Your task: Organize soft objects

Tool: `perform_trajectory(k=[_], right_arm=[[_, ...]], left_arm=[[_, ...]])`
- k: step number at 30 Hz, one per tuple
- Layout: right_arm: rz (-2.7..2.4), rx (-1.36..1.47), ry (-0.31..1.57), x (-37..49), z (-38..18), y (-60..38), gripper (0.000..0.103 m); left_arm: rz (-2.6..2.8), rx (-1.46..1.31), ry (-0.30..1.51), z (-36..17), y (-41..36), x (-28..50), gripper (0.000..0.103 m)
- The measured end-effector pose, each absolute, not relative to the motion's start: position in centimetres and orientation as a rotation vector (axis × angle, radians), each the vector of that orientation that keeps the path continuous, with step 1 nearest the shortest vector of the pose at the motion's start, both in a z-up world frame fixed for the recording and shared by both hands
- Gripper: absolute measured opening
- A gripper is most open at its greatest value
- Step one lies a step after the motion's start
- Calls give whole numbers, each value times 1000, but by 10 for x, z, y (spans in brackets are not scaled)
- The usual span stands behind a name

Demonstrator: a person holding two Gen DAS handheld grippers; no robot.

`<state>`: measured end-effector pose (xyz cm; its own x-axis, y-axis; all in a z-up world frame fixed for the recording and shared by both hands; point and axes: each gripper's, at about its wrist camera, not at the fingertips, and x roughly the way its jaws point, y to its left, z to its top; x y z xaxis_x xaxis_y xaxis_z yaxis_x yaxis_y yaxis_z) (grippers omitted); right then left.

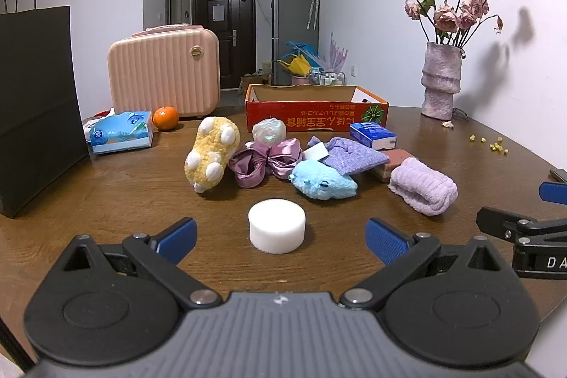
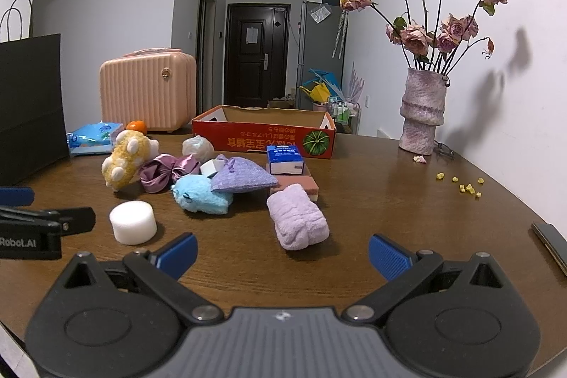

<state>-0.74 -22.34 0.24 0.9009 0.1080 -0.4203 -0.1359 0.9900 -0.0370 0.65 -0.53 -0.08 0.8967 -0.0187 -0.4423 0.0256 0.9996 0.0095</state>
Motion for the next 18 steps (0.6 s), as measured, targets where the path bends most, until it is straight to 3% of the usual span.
perform_trajectory(k=[18], right_arm=[[113, -73, 478, 40, -8, -226, 103]], left_arm=[[-15, 8, 521, -9, -1, 52, 103]])
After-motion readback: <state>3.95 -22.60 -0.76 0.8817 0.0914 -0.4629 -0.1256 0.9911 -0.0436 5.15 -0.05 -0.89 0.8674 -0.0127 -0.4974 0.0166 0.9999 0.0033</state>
